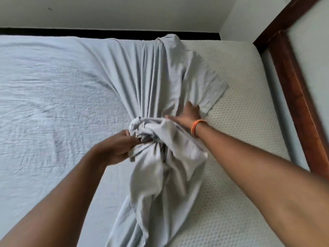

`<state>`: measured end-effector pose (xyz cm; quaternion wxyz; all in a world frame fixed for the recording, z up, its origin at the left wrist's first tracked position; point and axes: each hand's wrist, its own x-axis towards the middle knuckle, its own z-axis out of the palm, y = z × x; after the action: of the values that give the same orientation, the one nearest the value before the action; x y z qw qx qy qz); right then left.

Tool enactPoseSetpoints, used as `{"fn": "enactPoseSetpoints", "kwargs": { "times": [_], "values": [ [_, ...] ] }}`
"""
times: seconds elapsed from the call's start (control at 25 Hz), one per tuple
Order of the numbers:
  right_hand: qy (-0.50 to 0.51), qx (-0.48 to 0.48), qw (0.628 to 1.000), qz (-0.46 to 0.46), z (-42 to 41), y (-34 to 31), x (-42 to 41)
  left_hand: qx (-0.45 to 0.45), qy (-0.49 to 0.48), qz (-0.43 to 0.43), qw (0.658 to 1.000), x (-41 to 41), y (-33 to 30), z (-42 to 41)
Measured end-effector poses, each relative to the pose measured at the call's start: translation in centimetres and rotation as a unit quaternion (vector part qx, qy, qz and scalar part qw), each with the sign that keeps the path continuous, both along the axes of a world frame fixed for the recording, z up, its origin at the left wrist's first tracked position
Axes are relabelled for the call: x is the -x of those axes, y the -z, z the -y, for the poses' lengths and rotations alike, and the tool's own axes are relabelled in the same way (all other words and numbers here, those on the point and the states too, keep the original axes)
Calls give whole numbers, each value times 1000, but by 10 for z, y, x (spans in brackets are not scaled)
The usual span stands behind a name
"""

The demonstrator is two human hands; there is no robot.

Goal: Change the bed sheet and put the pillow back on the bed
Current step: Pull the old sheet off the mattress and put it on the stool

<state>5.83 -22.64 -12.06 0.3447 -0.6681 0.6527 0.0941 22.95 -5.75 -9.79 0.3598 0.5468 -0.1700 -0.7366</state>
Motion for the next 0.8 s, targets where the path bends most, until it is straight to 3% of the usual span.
{"fn": "enactPoseSetpoints", "kwargs": {
  "times": [0.12, 0.24, 0.32, 0.36, 0.44, 0.48, 0.52, 0.56, 0.6, 0.64, 0.68, 0.76, 0.8],
  "values": [
    [-57, 29, 997, 46, -41, 9, -17, -34, -69, 93, 993, 4, 7, 0],
    [85, 14, 989, 122, -59, 9, -31, -43, -183, 192, 963, 23, 12, -12],
    [27, -44, 987, 153, -73, -1, -23, -54, -278, 223, 933, 26, 13, -19],
    [53, -98, 966, 234, -82, -16, -18, -65, -294, 243, 922, 25, 12, -21],
    [141, -179, 887, 401, -115, -36, -11, -94, -275, 221, 931, 19, 3, -24],
    [186, -161, 864, 440, -135, -37, -10, -109, -239, 184, 947, 16, -3, -26],
    [219, -90, 874, 424, -157, -41, -1, -124, -181, 150, 964, 12, -10, -27],
    [224, -77, 877, 418, -169, -43, 16, -127, -126, 129, 975, 9, -15, -28],
    [335, -5, 843, 422, -186, -21, 18, -122, -102, 127, 979, 10, -20, -30],
    [279, -153, 804, 503, -188, -15, 20, -112, -119, 133, 978, 13, -24, -30],
    [131, -174, 891, 398, -198, -19, 19, -103, -150, 148, 972, 16, -30, -31],
    [85, -233, 911, 330, -187, -23, 14, -91, -189, 221, 953, 13, -32, -41],
    [132, -213, 915, 317, -174, -29, 14, -90, -176, 283, 939, 8, -30, -51]
  ]
}}
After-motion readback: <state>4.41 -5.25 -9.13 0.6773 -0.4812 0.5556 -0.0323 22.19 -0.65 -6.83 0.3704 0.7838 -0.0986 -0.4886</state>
